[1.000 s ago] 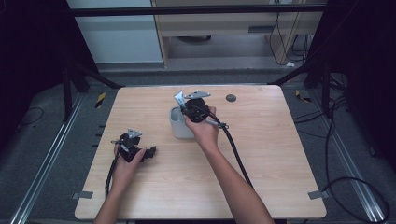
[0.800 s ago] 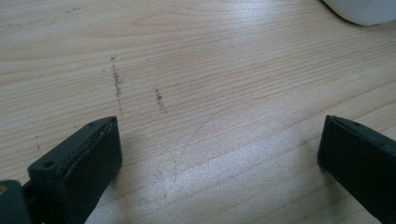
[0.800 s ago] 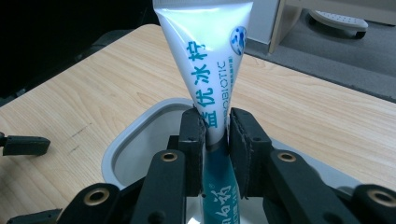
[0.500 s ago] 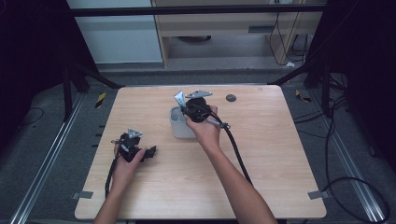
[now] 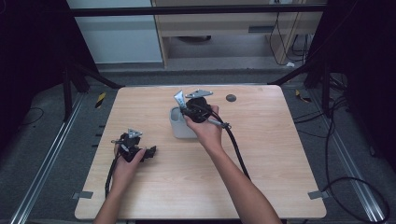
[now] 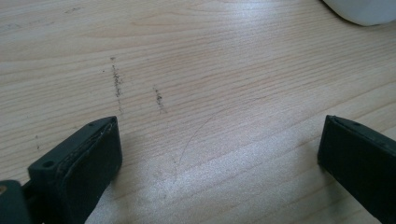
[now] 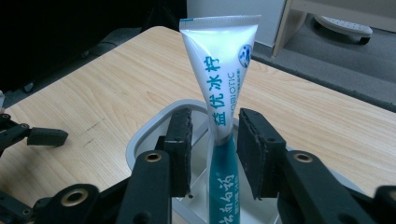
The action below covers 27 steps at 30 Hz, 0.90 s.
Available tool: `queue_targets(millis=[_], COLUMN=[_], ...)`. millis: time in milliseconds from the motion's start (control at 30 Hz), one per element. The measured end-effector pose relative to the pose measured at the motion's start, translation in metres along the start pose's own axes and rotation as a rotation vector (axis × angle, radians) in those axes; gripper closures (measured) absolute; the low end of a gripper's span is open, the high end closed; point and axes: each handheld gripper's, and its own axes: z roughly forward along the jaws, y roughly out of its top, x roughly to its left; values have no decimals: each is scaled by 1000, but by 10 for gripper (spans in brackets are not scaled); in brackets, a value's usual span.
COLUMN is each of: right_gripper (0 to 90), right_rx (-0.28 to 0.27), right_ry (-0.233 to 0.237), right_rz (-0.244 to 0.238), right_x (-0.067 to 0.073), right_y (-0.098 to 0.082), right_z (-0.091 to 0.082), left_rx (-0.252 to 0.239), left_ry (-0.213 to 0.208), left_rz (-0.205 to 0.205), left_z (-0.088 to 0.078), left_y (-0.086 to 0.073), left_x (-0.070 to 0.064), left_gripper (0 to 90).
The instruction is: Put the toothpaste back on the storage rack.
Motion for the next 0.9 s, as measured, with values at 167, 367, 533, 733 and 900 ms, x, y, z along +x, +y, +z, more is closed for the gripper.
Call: queue_targets(millis=[167,367,533,733,900], right_gripper=[610,550,500,387,300], right_rx=[15,11,24,49,73], right_ry=[3,2,14,15,29], right_rz=[-5,-5,0,-2,0], right_x=[-1,-3,-5,-10,-17], right_y=[1,3,4,5,5], right_z=[-4,-10,-15,-19,-22], left_rx=[0,0,0,-1,-1], left_ry=[0,0,0,0,1], left_rz=[0,0,0,-1,-1], left_z=[0,0,0,0,0], left_y=[0,0,0,0,0], left_x=[0,0,0,0,0], left_gripper=[0,0,0,0,0])
